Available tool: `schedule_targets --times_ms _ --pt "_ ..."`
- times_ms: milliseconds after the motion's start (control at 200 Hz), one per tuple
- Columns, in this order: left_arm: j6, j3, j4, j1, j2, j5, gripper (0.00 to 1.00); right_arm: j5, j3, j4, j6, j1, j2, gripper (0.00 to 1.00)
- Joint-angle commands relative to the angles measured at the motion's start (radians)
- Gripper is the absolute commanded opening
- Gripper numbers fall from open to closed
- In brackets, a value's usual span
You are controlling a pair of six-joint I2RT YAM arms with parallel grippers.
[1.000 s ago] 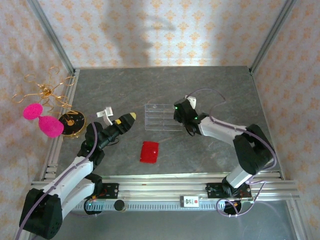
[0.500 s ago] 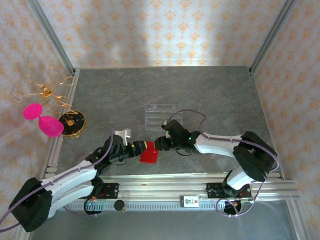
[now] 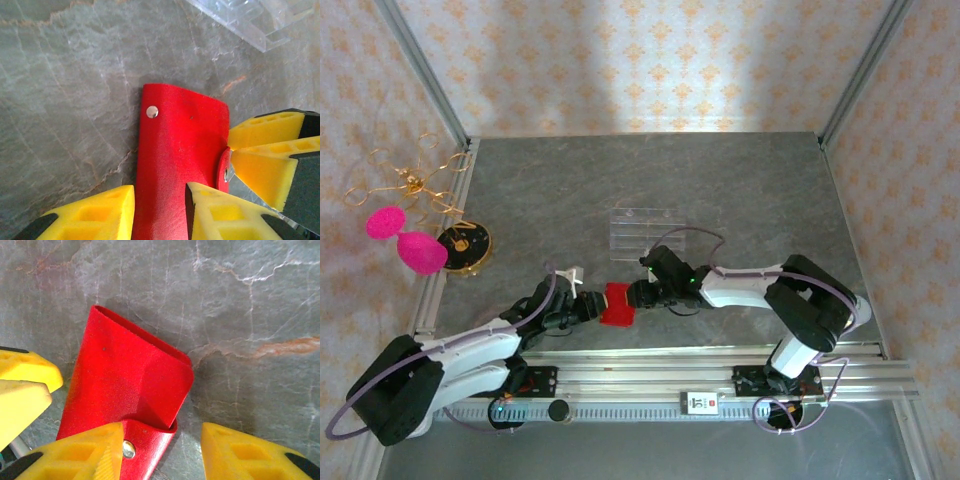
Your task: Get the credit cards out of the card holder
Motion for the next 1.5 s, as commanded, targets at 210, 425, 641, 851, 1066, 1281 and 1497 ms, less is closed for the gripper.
schedule_targets --times_ms 210,425,641,851,1066,1281,1497 --pt "0.000 -0.011 0.151 -0.015 0.096 0.106 0.28 -0.118 0.022 0.090 0.013 0.002 0.088 0.33" --pt "-0.007 -0.021 0.159 -0.016 0.056 0.122 0.47 -0.069 0.006 0.075 -0.024 -0.015 0.051 0.00" --pt "0.012 -0.066 0.232 -0.015 -0.139 0.139 0.73 -0.135 -0.040 0.035 -0.166 -0.106 -0.148 0.00" --pt "0.007 -0.102 0.403 -0.011 -0.236 0.157 0.81 -0.311 -0.025 0.037 -0.246 -0.173 -0.283 0.00" --pt "-0.011 -0.104 0.540 -0.006 -0.233 0.177 0.81 -0.417 0.030 0.016 -0.302 -0.181 -0.369 0.00" --pt "-0.029 -0.103 0.659 -0.006 -0.233 0.227 0.61 -0.425 0.058 0.077 -0.248 -0.183 -0.356 0.00" --pt "-0.037 -0.054 0.609 -0.014 -0.239 0.194 0.08 -0.263 0.089 0.068 -0.128 -0.173 -0.324 0.17"
